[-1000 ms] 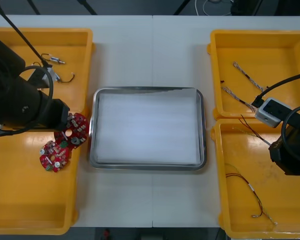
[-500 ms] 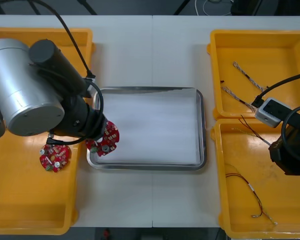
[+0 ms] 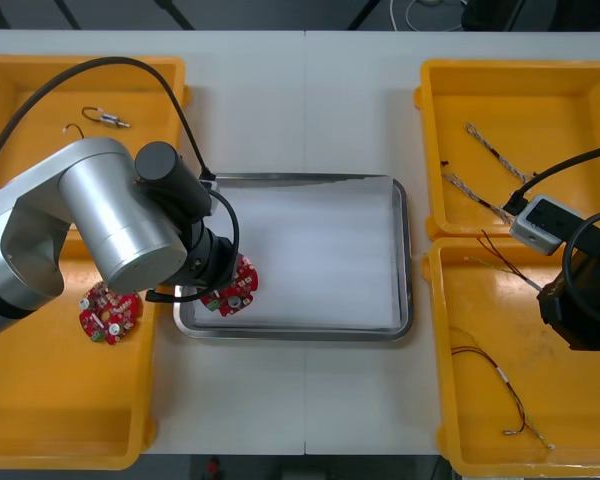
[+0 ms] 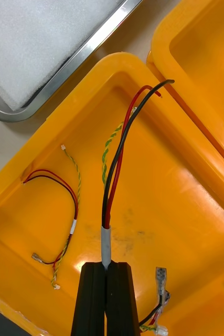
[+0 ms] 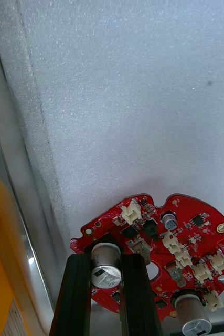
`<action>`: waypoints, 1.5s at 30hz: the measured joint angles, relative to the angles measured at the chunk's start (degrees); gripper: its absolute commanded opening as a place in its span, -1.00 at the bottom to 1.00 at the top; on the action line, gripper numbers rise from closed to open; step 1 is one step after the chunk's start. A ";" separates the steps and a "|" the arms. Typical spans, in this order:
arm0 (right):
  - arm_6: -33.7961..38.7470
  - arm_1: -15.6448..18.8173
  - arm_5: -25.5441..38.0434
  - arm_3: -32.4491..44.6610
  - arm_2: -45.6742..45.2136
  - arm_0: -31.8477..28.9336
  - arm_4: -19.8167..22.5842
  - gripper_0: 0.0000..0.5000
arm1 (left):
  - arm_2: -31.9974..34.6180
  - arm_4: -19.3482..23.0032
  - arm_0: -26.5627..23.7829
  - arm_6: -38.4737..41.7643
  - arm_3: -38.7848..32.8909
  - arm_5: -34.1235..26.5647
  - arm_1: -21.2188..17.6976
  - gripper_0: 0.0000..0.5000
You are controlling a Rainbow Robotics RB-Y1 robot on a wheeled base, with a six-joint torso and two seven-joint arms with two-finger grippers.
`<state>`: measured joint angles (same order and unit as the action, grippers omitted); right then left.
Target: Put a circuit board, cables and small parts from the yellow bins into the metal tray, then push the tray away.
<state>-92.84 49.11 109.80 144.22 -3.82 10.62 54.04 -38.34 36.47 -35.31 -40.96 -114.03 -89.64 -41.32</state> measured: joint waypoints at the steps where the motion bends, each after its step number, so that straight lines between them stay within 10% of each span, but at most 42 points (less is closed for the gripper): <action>1: 0.00 0.00 0.00 0.00 0.00 0.00 0.00 -1.00 | -0.47 -0.43 0.00 0.10 0.39 0.43 0.01 -1.00; 8: 0.00 0.00 0.00 0.00 0.00 0.00 0.00 -1.00 | -2.44 -1.72 0.00 1.49 1.25 1.38 0.09 -0.98; 11: 0.00 0.00 0.00 0.00 0.00 0.00 0.00 -1.00 | -2.44 -1.72 0.00 1.53 1.25 1.40 0.10 -0.16; 13: 0.01 0.00 0.00 0.00 0.00 0.01 0.00 -1.00 | -2.44 -1.72 0.00 1.59 1.25 1.53 0.10 1.00; 30: 0.01 0.00 0.00 0.00 0.00 1.25 0.32 -1.00 | -2.42 -1.72 -0.15 11.05 0.54 2.07 0.33 1.00; 45: 0.01 1.17 0.00 0.03 11.56 12.89 1.62 -1.00 | 5.81 6.68 -5.23 11.05 -2.23 -10.79 0.29 1.00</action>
<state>-92.83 50.28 109.81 144.25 7.74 23.51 55.66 -32.53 43.14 -40.54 -29.91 -116.26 -100.43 -41.03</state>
